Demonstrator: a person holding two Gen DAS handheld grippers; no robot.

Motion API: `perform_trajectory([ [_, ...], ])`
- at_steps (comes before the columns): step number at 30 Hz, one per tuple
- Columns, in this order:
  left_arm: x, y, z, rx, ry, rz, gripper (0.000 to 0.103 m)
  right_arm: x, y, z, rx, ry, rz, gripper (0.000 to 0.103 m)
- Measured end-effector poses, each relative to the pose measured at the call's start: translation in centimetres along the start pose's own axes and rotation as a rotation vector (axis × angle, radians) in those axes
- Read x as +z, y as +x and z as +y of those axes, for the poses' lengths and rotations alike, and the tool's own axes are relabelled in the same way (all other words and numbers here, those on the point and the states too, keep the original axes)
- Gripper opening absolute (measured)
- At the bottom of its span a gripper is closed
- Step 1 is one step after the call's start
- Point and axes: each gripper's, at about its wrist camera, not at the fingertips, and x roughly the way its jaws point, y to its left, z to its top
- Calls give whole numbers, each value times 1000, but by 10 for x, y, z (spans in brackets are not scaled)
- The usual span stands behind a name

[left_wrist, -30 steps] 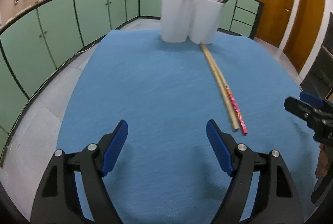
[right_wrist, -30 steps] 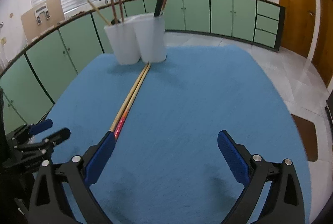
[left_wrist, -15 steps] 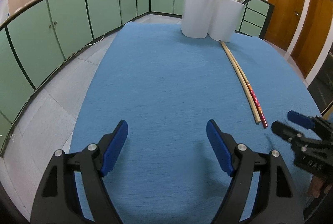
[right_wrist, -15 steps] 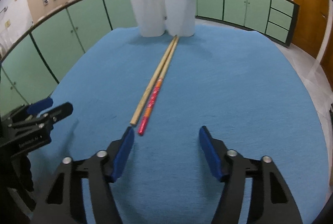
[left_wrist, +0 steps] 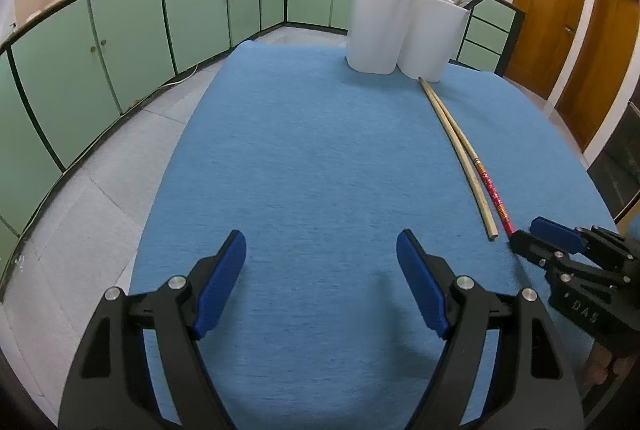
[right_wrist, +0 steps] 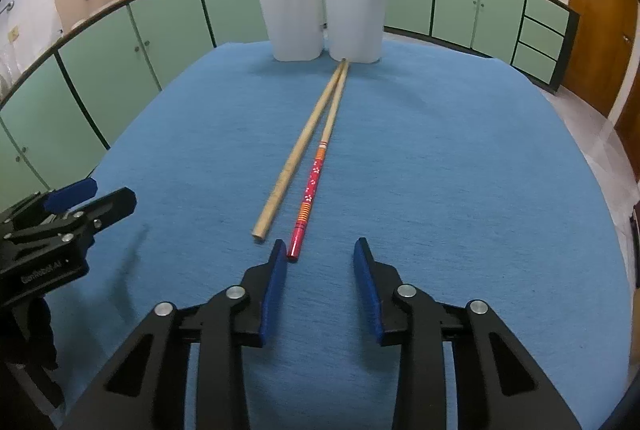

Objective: Organize utensils
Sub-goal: 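Grasp the red-tipped chopstick with the right tool while the left tool grasps the plain bamboo chopstick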

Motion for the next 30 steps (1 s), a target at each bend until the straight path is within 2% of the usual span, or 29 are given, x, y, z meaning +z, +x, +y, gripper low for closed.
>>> perform_trajectory([
  [6, 0, 1, -4, -10, 5, 3, 76, -7, -8, -11, 61, 35, -7, 36],
  [12, -1, 0, -5, -14, 14, 3, 76, -3, -1, 0, 56, 10, -11, 35],
  [13, -1, 1, -6, -14, 14, 3, 76, -1, 0, 0, 52, 9, -10, 33],
  [18, -1, 2, -9, -17, 19, 7, 76, 2, 4, 0, 56, 6, -4, 6],
  [21, -1, 3, -16, -27, 26, 12, 76, 2, 4, -5, 69, 23, -5, 6],
  [30, -3, 6, -54, -94, 57, 23, 74, -8, -13, -40, 37, 67, -26, 6],
])
